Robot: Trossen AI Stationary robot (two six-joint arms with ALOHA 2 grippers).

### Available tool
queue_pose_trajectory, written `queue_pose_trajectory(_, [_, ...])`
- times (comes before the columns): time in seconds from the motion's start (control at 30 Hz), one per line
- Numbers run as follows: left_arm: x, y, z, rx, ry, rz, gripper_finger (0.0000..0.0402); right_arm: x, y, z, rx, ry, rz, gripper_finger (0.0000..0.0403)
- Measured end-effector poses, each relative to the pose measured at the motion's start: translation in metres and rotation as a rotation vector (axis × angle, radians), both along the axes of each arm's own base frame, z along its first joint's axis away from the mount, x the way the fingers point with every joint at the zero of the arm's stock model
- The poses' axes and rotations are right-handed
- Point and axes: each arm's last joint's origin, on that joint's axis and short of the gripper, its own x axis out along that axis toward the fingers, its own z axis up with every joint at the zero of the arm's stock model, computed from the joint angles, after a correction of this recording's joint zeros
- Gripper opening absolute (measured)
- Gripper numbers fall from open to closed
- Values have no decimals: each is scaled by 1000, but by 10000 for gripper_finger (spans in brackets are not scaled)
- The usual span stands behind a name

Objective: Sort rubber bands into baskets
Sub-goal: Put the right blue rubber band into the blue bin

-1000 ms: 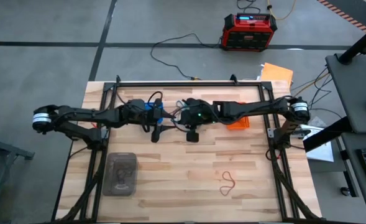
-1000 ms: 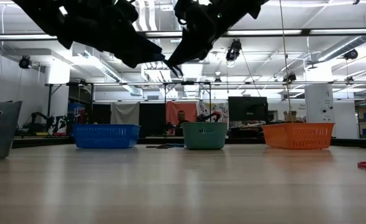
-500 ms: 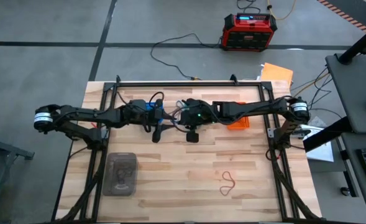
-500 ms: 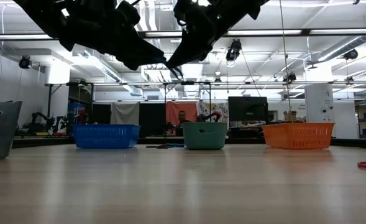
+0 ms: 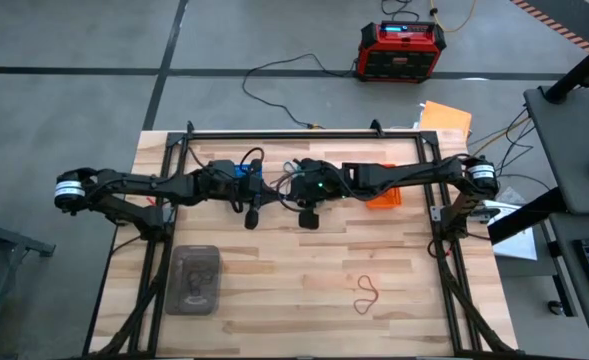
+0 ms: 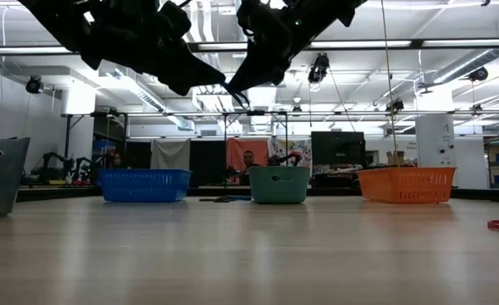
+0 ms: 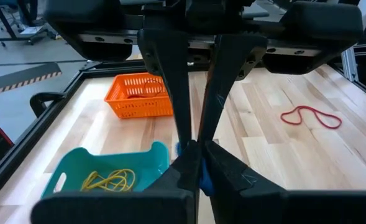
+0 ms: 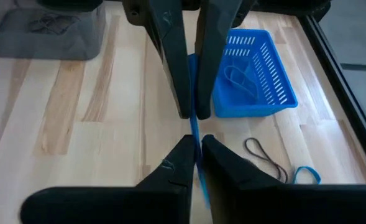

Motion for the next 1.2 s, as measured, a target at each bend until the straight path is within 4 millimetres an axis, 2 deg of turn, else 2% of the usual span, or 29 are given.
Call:
queue_pose_trajectory(0.33, [-1, 0, -2, -7, 21, 1, 1, -1, -1, -1, 16, 8, -24, 132])
queue_pose_trajectory(0.53, [-5, 0, -4, -4, 75, 45, 0, -7, -6, 3, 15, 35, -36, 173])
queue_pose_trajectory(0.73, [-13, 2, -6, 12, 155, 131, 0, -14, -11, 11, 18, 33, -58, 194])
queue_pose_trajectory(0.93, [-25, 7, -8, -19, 263, 199, 0, -18, -13, 14, 28, 36, -70, 199])
queue_pose_trajectory(1.2, [-40, 29, -7, -74, 463, 393, 0, -18, -14, 10, 28, 42, -71, 199])
